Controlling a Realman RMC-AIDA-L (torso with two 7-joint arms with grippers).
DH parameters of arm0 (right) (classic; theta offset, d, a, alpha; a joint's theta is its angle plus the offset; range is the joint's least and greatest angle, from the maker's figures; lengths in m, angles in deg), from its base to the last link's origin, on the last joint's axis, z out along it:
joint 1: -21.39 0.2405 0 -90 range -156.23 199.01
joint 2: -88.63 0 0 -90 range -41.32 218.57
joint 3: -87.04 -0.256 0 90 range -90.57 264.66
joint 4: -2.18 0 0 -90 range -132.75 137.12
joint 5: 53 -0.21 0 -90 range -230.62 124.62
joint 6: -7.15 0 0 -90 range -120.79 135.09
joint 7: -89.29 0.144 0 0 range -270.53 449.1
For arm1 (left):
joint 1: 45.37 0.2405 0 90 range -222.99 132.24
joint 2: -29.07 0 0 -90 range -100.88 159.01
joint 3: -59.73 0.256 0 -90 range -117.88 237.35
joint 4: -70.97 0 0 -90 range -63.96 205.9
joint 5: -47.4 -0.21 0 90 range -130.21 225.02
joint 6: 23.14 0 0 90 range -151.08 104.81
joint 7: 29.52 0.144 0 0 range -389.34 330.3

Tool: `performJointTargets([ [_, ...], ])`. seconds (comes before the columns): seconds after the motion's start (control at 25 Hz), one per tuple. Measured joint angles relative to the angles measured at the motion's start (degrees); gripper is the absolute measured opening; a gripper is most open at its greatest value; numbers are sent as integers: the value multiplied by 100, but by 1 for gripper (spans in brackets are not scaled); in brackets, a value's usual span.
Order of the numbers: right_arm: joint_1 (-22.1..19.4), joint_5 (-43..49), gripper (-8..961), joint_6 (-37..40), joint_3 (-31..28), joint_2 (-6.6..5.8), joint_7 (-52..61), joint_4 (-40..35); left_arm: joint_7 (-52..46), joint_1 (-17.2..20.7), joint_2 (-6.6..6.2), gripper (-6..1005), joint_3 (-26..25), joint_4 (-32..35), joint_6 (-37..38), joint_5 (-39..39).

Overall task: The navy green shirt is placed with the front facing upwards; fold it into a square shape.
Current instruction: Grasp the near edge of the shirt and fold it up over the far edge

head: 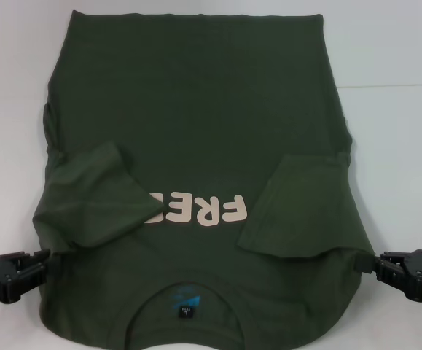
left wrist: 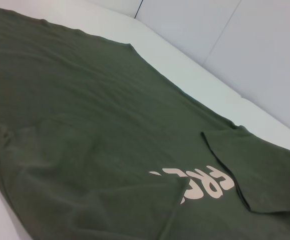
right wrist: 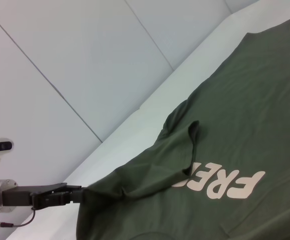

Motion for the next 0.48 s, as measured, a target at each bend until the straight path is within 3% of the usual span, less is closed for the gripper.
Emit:
performJointTargets([
  [0.16,11,0,23,0,3,0,31,0,0,20,24,263,8,36,-59,-33],
  [0.4,38,0,23,0,4,3,39,0,-1,106,41,257,-14,69,-154,-16],
  [0.48,51,0,23,0,4,3,39,0,-3,115,41,310,-21,80,-191,-14],
])
